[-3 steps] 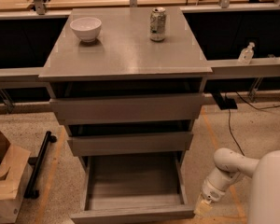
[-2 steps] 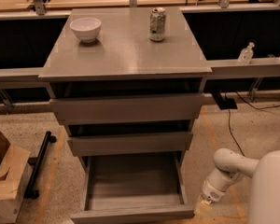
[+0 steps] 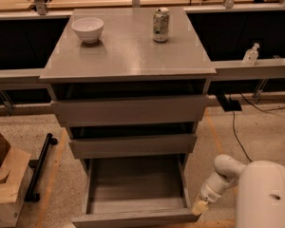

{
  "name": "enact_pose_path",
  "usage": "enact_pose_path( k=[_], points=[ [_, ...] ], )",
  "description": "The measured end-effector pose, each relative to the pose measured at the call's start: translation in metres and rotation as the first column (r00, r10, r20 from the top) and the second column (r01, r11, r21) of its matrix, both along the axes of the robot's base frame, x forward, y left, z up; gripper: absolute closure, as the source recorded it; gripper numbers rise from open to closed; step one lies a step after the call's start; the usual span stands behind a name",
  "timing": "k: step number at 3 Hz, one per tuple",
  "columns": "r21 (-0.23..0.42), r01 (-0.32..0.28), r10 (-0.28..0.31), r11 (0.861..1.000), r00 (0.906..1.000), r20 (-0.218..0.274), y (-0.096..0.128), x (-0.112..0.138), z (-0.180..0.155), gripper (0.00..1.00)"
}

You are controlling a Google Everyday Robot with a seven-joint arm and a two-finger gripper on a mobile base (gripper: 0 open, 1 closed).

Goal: Close bottom drawer

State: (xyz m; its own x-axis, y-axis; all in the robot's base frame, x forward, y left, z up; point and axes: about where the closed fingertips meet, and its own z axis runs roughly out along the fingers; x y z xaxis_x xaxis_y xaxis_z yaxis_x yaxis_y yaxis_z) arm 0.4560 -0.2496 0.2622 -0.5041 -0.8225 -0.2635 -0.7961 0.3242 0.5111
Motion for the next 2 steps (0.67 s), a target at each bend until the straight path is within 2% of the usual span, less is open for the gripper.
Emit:
enact_pose_path(
  k=[1, 2],
  points=[
    [0.005, 0.023, -0.023, 1.000, 0.9983, -0.053, 0.002, 0.012, -0.044, 1.00],
    [0.005, 0.040, -0.039, 0.999, 0.9950, -0.092, 0.002, 0.010, -0.062, 1.00]
  ],
)
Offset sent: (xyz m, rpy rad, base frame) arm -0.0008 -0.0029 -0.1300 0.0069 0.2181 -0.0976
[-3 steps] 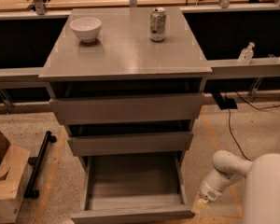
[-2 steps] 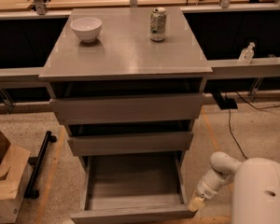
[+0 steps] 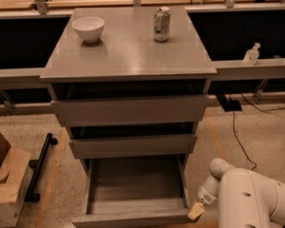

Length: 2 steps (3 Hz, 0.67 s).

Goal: Close bottom drawer

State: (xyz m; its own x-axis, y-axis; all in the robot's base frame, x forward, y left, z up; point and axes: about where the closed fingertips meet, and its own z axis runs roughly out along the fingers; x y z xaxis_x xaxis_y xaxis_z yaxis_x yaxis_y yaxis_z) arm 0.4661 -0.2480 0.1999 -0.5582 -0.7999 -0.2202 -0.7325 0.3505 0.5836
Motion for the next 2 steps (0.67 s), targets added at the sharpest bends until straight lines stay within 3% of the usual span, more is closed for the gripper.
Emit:
enact_pose_path(
  k=[2],
  points=[
    [0.000, 0.000, 0.000, 1.000, 1.0000, 0.000, -0.0001, 0.0000, 0.0036, 1.00]
  ],
)
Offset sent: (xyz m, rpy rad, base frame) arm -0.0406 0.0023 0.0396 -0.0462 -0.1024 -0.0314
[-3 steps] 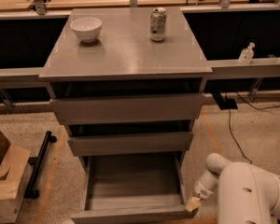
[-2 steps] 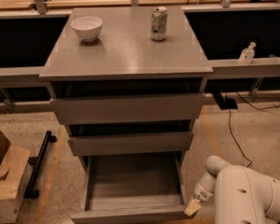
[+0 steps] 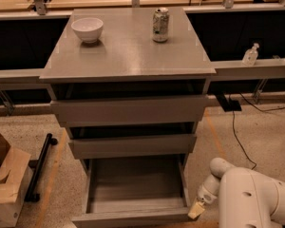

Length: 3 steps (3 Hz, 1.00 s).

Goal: Close bottom drawer

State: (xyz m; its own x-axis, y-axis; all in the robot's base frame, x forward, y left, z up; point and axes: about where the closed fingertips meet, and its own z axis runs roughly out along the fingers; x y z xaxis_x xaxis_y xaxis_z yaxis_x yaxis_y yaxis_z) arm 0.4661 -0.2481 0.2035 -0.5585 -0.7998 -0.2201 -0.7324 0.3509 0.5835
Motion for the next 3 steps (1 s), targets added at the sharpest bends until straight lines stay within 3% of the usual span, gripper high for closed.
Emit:
enact_pose_path(
  k=[3],
  points=[
    [0.000, 0.000, 0.000, 1.000, 1.0000, 0.000, 0.0001, -0.0002, 0.0002, 1.00]
  ],
)
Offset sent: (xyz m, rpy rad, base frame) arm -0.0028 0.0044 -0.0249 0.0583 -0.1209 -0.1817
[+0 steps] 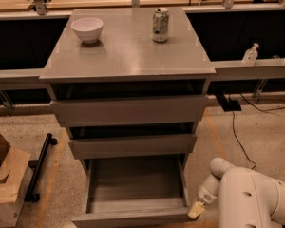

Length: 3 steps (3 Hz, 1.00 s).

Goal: Close bottom drawer

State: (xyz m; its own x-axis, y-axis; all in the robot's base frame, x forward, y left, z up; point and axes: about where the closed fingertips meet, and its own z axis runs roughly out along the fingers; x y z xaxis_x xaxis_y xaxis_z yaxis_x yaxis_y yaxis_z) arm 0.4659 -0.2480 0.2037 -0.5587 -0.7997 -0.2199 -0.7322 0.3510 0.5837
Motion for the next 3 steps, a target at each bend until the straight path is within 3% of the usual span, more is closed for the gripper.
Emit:
enact_pose_path(
  k=[2, 3],
  points=[
    [0.000, 0.000, 0.000, 1.000, 1.0000, 0.000, 0.0000, 0.0001, 0.0000, 1.00],
    [0.000, 0.000, 0.000, 1.000, 1.0000, 0.000, 0.0000, 0.0000, 0.0000, 0.82]
  ],
)
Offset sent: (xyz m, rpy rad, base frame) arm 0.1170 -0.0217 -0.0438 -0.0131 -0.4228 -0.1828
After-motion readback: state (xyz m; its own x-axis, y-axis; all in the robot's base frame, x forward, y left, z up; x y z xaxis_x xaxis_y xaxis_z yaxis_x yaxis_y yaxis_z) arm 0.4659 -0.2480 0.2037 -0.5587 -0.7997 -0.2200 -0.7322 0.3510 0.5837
